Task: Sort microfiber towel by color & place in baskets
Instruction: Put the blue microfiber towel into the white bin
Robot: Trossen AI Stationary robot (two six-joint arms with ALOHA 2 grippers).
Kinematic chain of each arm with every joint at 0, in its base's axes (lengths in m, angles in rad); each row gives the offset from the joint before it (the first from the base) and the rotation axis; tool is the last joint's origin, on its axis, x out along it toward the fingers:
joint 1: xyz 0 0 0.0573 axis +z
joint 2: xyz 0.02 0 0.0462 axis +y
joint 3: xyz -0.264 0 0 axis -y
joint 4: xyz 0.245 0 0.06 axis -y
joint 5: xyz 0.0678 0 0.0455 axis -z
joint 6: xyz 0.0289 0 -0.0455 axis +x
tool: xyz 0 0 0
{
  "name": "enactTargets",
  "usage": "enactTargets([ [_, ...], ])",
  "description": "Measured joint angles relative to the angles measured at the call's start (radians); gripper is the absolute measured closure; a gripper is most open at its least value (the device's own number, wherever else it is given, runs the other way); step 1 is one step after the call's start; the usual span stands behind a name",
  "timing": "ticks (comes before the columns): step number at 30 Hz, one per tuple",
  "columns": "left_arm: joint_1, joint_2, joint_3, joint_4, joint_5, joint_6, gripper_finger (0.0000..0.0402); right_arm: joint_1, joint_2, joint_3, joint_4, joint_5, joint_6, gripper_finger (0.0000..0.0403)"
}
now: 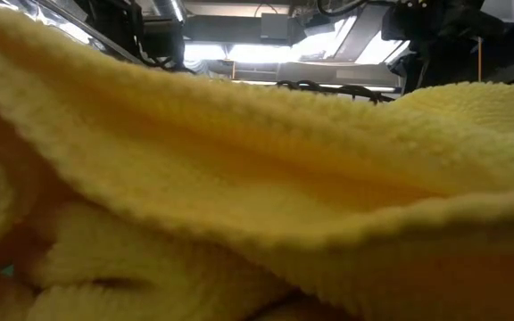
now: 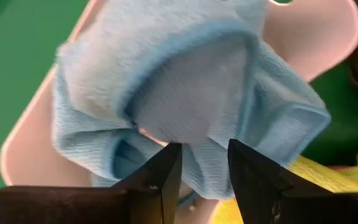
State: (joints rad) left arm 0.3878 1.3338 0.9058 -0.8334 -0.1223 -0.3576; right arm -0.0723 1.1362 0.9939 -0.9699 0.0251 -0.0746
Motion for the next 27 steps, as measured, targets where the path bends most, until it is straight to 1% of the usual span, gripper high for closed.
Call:
enactTargets([
  [5, 0.0, -0.014, 0.0, -0.013, 0.054, -0.004, 0.0278, 0.0, 0.0, 0.0, 0.0, 0.0, 0.0, 0.021],
  [10, 0.0, -0.073, 0.015, -0.023, 0.165, -0.005, 0.0278, 0.0, 0.0, 0.0, 0.0, 0.0, 0.0, 0.021],
  [12, -0.001, -0.105, 0.035, -0.02, 0.174, -0.005, 0.0278, 0.0, 0.0, 0.0, 0.0, 0.0, 0.0, 0.021],
  [16, 0.0, -0.137, 0.061, 0.038, 0.124, -0.006, 0.0278, 0.0, 0.0, 0.0, 0.0, 0.0, 0.0, 0.021],
  [20, 0.0, -0.145, 0.063, 0.187, 0.012, 0.002, 0.0278, 0.0, 0.0, 0.0, 0.0, 0.0, 0.0, 0.021],
  [22, 0.0, -0.13, 0.063, 0.233, -0.055, 0.025, 0.0278, 0.0, 0.0, 0.0, 0.0, 0.0, 0.0, 0.021],
  [24, 0.001, -0.104, 0.064, 0.24, -0.1, 0.031, 0.0278, 0.0, 0.0, 0.0, 0.0, 0.0, 0.0, 0.021],
  [27, 0.008, -0.053, 0.064, 0.227, -0.112, 0.03, 0.0278, 0.0, 0.0, 0.0, 0.0, 0.0, 0.0, 0.021],
])
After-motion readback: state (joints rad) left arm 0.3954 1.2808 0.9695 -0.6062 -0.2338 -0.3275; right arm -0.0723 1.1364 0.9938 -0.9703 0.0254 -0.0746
